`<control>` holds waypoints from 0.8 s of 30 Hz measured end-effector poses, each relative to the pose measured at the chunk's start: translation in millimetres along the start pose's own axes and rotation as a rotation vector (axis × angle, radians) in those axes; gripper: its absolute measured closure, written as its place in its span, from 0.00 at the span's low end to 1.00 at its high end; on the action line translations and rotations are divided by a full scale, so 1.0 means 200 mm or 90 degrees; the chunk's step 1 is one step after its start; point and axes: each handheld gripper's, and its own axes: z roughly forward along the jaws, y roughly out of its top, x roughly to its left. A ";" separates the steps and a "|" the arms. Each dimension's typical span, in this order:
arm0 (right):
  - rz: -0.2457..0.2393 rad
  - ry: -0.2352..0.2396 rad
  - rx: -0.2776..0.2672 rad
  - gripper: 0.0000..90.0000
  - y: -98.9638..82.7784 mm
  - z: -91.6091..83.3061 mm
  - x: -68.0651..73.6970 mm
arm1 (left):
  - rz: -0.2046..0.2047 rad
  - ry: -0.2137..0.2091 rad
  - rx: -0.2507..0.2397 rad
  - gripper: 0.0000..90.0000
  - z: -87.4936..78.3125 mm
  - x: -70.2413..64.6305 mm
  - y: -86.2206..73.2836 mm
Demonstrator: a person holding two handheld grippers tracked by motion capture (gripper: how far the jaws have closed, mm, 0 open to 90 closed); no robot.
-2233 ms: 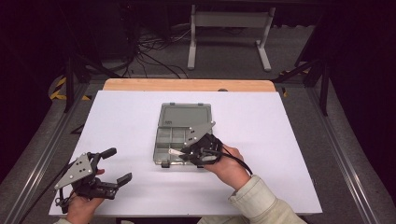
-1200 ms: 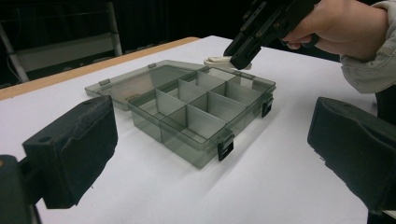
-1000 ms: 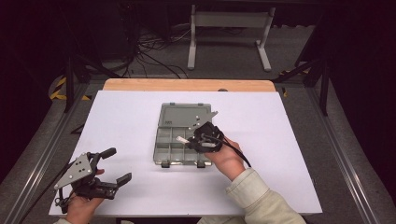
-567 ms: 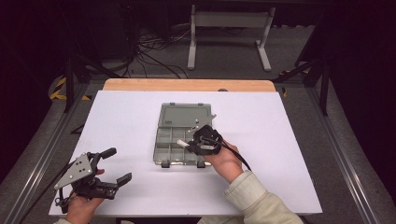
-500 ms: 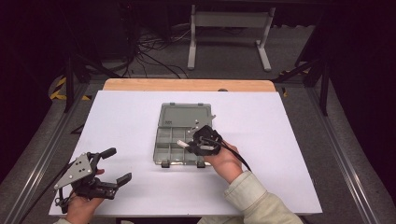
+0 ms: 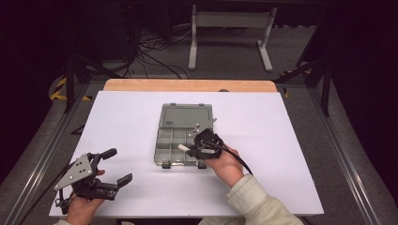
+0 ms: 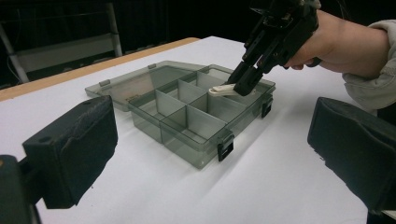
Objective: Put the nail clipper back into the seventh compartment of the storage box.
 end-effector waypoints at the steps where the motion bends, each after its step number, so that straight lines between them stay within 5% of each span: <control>1: 0.002 0.001 0.001 0.86 0.00 0.00 0.00 | 0.000 0.000 0.000 0.03 0.00 0.00 0.00; 24: 0.019 0.014 0.007 0.86 -0.03 0.02 0.00 | -0.002 -0.001 0.000 0.03 0.00 0.00 0.00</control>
